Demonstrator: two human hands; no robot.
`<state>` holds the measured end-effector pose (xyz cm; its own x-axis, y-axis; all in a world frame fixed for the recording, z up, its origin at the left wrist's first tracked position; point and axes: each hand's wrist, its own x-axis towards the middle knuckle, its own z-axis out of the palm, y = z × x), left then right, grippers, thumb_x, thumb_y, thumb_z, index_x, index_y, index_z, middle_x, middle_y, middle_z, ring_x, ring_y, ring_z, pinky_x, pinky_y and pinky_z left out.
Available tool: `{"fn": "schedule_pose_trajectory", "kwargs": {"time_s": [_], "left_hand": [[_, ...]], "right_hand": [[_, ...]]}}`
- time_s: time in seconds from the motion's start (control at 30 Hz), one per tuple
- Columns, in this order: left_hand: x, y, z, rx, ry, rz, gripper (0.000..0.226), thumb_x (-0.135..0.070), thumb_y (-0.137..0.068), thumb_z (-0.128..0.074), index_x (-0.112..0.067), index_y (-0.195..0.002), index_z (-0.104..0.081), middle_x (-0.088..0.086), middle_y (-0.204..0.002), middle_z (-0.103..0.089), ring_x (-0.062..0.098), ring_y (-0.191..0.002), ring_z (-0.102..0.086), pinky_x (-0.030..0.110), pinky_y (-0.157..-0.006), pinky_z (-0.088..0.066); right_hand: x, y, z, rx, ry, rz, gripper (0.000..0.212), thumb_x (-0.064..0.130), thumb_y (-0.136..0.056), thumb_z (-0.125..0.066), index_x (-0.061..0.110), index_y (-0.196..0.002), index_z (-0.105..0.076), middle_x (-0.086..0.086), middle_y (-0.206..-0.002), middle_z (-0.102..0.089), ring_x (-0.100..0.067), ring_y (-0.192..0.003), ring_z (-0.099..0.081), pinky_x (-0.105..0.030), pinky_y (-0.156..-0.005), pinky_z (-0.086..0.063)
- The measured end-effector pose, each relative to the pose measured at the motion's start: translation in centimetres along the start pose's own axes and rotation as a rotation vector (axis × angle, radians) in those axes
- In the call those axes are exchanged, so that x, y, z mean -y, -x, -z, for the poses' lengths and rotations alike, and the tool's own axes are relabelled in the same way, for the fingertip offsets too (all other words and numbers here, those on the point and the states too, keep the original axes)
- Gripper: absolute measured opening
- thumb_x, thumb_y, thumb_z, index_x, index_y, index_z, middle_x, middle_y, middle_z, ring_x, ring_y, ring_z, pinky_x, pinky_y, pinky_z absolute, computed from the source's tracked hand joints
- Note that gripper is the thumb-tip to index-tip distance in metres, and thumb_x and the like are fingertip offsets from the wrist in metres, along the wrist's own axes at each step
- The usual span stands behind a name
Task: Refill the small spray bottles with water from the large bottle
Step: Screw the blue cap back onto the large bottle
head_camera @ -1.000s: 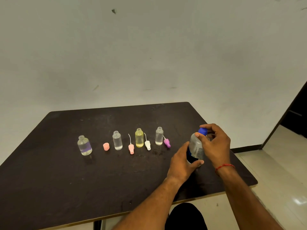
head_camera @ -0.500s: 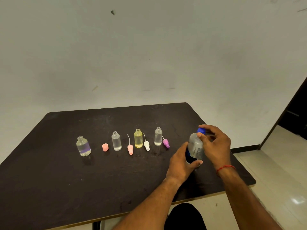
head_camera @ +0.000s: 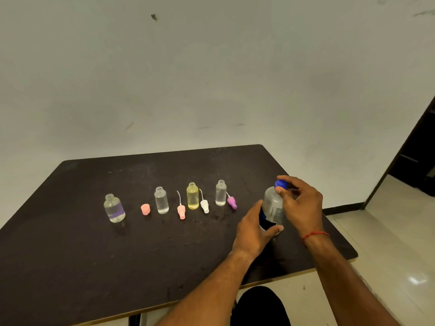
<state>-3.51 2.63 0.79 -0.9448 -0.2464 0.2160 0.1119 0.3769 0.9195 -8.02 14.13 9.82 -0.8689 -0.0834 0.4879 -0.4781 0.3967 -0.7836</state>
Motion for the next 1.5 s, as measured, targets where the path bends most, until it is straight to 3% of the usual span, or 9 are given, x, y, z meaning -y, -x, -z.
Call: {"fn": "schedule_pose_trajectory", "kwargs": {"time_s": [0.2, 0.33, 0.57, 0.8, 0.93, 1.03, 1.17, 1.33, 1.5], "left_hand": [[0.0, -0.1, 0.0, 0.0, -0.016, 0.012, 0.063, -0.045, -0.076, -0.085, -0.046, -0.129, -0.051, -0.025, -0.124, -0.063, -0.003, -0.118, -0.059, 0.032, -0.103, -0.053], [0.0, -0.1, 0.0, 0.001, -0.013, 0.013, 0.061, -0.047, -0.075, -0.084, -0.048, -0.126, -0.052, -0.027, -0.121, -0.064, -0.005, -0.116, -0.06, 0.033, -0.102, -0.054], [0.1, -0.1, 0.0, 0.002, -0.008, 0.019, 0.059, -0.046, -0.075, -0.084, -0.049, -0.125, -0.052, -0.028, -0.119, -0.064, -0.006, -0.114, -0.06, 0.03, -0.101, -0.054], [0.0, -0.3, -0.1, 0.013, -0.02, 0.027, 0.061, -0.047, -0.077, -0.084, -0.051, -0.127, -0.049, -0.03, -0.122, -0.061, -0.007, -0.116, -0.058, 0.024, -0.102, -0.051], [0.0, -0.2, -0.1, 0.019, -0.013, 0.028, 0.059, -0.047, -0.077, -0.084, -0.051, -0.126, -0.05, -0.028, -0.124, -0.062, -0.006, -0.117, -0.058, 0.029, -0.103, -0.052], [-0.1, -0.1, 0.0, 0.013, -0.001, 0.027, 0.057, -0.046, -0.076, -0.084, -0.05, -0.123, -0.052, -0.03, -0.119, -0.064, -0.008, -0.114, -0.059, 0.03, -0.102, -0.053], [-0.1, 0.0, 0.1, 0.004, 0.008, 0.019, 0.06, -0.043, -0.076, -0.085, -0.047, -0.127, -0.053, -0.026, -0.121, -0.065, -0.003, -0.116, -0.06, 0.032, -0.103, -0.053], [-0.2, 0.1, 0.1, 0.004, 0.0, 0.019, 0.059, -0.041, -0.077, -0.085, -0.046, -0.126, -0.053, -0.024, -0.12, -0.066, -0.002, -0.114, -0.062, 0.033, -0.102, -0.054], [-0.3, 0.0, 0.1, 0.012, -0.007, 0.022, 0.061, -0.04, -0.079, -0.085, -0.043, -0.13, -0.053, -0.022, -0.124, -0.065, -0.001, -0.118, -0.06, 0.033, -0.104, -0.053]], "right_hand": [[0.9, -0.2, 0.1, -0.037, 0.05, -0.006, 0.032, 0.027, -0.078, -0.08, 0.02, -0.108, -0.07, 0.004, -0.097, -0.069, -0.014, -0.089, -0.067, -0.027, -0.086, -0.055], [0.8, 0.1, 0.6, 0.076, 0.062, 0.052, 0.052, 0.027, -0.085, -0.074, 0.025, -0.134, -0.058, 0.008, -0.117, -0.063, -0.008, -0.105, -0.06, -0.028, -0.095, -0.047], [0.6, 0.0, 0.3, 0.033, 0.111, 0.096, 0.027, 0.018, -0.089, -0.07, 0.019, -0.116, -0.071, -0.001, -0.11, -0.071, -0.013, -0.098, -0.065, -0.035, -0.093, -0.055], [1.0, -0.9, 0.0, -0.028, 0.274, 0.071, 0.041, 0.041, -0.074, -0.08, 0.017, -0.106, -0.072, -0.002, -0.094, -0.069, -0.009, -0.077, -0.056, -0.016, -0.073, -0.042], [1.3, -0.9, 0.1, 0.036, 0.31, 0.085, 0.054, 0.05, -0.076, -0.074, 0.016, -0.117, -0.068, -0.002, -0.107, -0.07, -0.01, -0.089, -0.058, -0.021, -0.084, -0.045], [1.1, -0.5, 0.5, 0.124, 0.199, 0.151, 0.051, 0.031, -0.085, -0.072, 0.018, -0.133, -0.059, 0.005, -0.119, -0.064, -0.011, -0.105, -0.059, -0.026, -0.096, -0.045], [0.6, -0.4, 0.9, 0.098, 0.205, 0.132, 0.031, 0.014, -0.088, -0.07, 0.015, -0.119, -0.068, -0.004, -0.114, -0.069, -0.019, -0.101, -0.064, -0.042, -0.095, -0.054], [1.0, -0.7, 0.5, 0.041, 0.28, 0.106, 0.033, 0.032, -0.081, -0.077, 0.015, -0.109, -0.069, -0.002, -0.097, -0.066, -0.013, -0.083, -0.059, -0.023, -0.079, -0.047], [1.6, -0.8, 0.5, 0.067, 0.346, 0.033, 0.053, 0.054, -0.073, -0.073, 0.014, -0.108, -0.067, -0.002, -0.093, -0.064, -0.017, -0.081, -0.059, -0.024, -0.076, -0.045]]}}
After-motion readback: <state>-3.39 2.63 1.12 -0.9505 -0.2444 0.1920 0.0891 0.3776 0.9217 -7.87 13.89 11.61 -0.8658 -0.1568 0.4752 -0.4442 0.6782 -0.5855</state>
